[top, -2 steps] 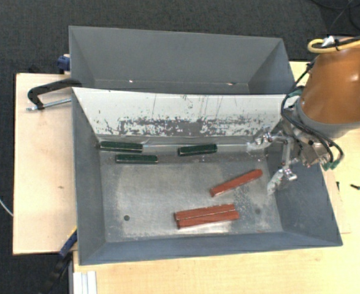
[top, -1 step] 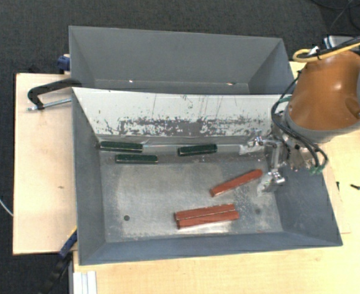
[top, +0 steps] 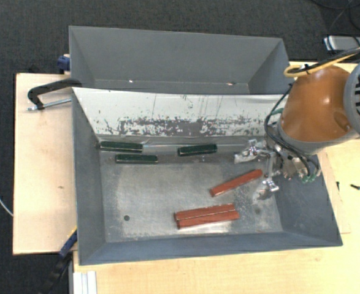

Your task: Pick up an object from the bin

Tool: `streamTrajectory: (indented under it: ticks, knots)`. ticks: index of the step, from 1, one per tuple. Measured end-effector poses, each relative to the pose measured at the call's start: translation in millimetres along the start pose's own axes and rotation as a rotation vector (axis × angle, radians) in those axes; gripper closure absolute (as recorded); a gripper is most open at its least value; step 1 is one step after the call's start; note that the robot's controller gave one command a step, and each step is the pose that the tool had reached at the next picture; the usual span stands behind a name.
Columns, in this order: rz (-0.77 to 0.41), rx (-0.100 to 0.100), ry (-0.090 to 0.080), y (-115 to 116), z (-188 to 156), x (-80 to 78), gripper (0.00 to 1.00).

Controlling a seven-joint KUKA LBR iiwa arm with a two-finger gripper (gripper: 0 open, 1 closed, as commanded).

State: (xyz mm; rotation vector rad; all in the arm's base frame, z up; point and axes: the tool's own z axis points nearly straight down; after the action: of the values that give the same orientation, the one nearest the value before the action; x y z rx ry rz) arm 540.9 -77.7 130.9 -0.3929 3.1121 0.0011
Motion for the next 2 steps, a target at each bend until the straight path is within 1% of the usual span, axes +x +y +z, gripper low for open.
streamTrajectory:
  ticks: [1,2]
  knots:
    - [-0.04,0.0,0.001,-3,12,0.0,0.0]
    - [-0.22,-0.003,0.006,-4,28,1.2,0.0]
